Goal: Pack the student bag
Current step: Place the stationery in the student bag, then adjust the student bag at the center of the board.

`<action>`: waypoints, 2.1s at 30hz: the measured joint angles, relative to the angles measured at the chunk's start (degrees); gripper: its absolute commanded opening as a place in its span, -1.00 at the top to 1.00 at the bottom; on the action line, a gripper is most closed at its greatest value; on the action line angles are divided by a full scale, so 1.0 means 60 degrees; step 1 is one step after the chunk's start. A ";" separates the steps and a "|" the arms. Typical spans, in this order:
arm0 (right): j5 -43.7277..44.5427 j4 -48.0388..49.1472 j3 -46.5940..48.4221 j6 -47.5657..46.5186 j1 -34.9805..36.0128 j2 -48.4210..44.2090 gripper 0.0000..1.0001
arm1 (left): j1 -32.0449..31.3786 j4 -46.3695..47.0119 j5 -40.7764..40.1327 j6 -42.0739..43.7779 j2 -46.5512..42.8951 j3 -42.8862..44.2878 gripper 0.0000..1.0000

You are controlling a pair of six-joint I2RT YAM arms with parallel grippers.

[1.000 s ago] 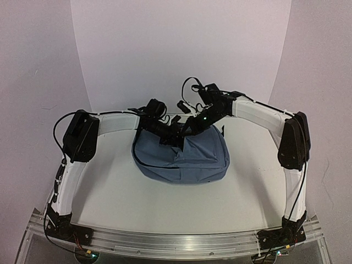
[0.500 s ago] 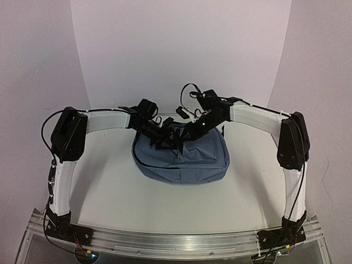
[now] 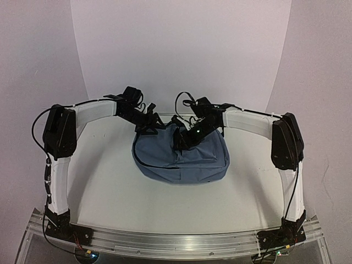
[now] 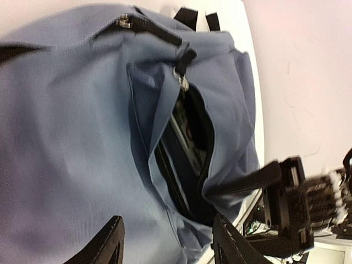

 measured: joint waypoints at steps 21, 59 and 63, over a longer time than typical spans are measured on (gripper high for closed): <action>-0.1013 -0.0327 0.0006 -0.0062 -0.0499 -0.0825 -0.20 | -0.0873 -0.0990 0.0551 0.0049 0.1608 0.1679 0.45; 0.0126 -0.1434 -0.1863 -0.1549 -0.3308 -0.1503 -0.37 | -0.0839 -0.2114 -0.0401 -0.0333 0.2755 0.3469 0.99; -0.0204 -0.1610 -0.2110 -0.1603 -0.3308 -0.1503 -0.40 | -0.0832 -0.2149 -0.0312 -0.0358 0.2839 0.3711 1.00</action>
